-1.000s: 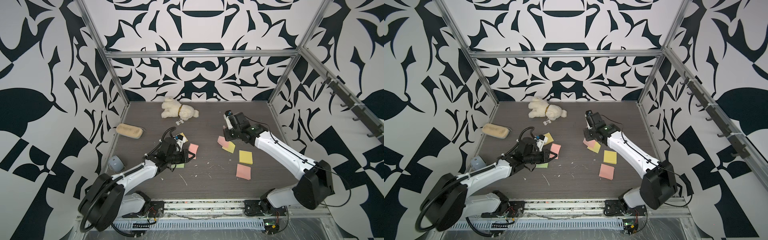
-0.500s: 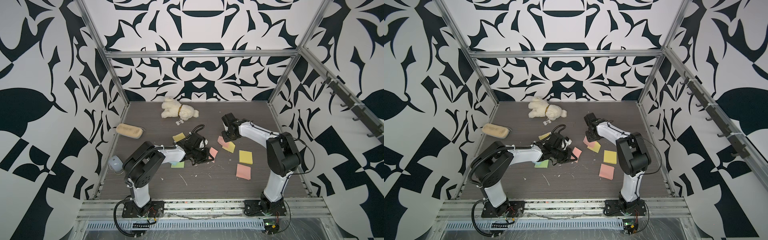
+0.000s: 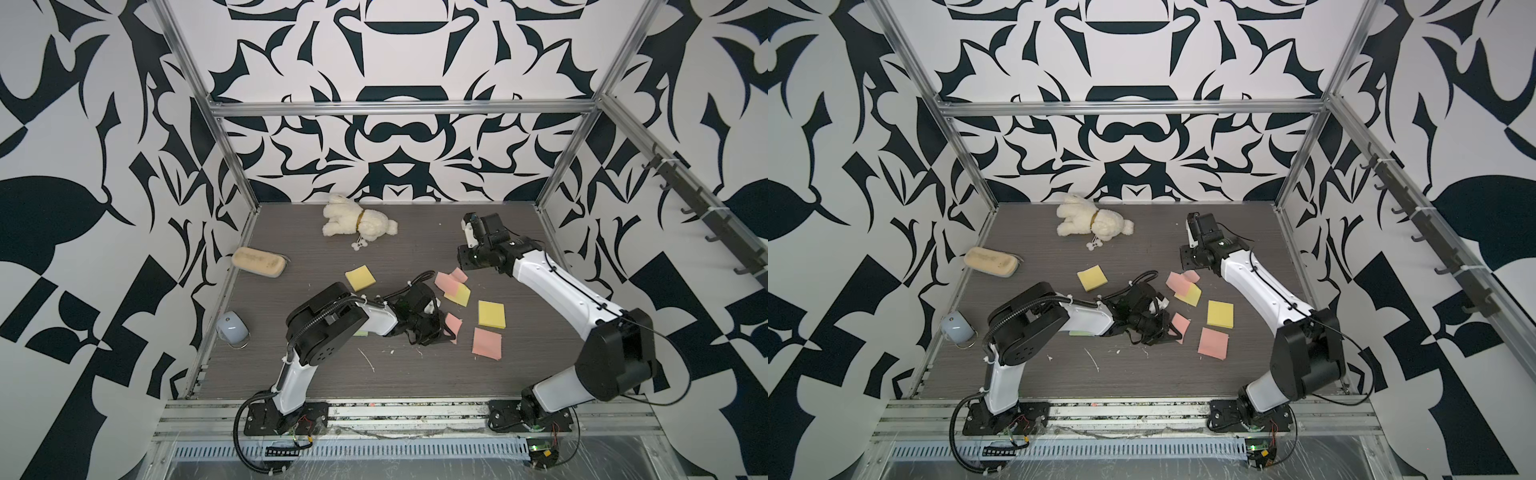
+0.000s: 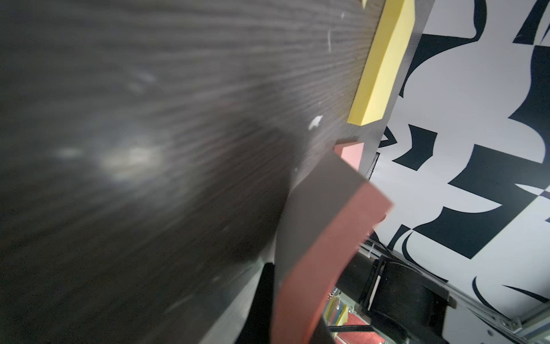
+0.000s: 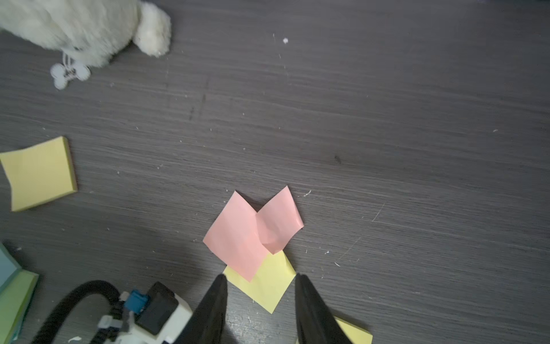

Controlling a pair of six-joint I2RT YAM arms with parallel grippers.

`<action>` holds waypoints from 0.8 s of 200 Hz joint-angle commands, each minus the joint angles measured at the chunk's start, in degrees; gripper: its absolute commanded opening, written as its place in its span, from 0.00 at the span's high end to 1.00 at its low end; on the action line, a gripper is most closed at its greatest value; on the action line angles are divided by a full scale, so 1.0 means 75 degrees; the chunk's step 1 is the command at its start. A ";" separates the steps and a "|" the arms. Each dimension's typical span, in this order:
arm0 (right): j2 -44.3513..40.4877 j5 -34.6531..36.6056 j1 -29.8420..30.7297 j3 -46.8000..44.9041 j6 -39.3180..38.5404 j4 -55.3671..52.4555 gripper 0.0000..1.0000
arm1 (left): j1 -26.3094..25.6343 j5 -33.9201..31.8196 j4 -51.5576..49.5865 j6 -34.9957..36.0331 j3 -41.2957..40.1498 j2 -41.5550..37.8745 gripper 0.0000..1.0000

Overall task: Tear off pages from different memo pads
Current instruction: Place the paper at the center of the board, then place the memo pad at the center of the board.

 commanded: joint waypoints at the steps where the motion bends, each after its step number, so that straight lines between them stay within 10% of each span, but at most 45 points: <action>1: -0.0344 -0.0185 -0.0007 -0.0375 0.0186 0.0331 0.58 | -0.0127 -0.0222 0.0359 -0.0768 0.0391 0.0388 1.00; 50: -0.0853 -0.0562 -0.0006 -0.0670 0.0269 0.0582 0.58 | -0.0435 -0.0923 0.0427 -0.1531 0.0302 0.0489 0.93; 109: -0.1233 -0.0752 -0.0007 -0.1081 0.0422 0.0929 0.58 | -0.0440 -0.1311 -0.0836 -0.0851 0.0102 -0.0255 0.44; 160: -0.1302 -0.0770 0.0038 -0.1235 0.0679 0.1047 0.57 | -0.0337 -0.0899 -0.2084 0.0383 -0.0118 -0.1150 0.33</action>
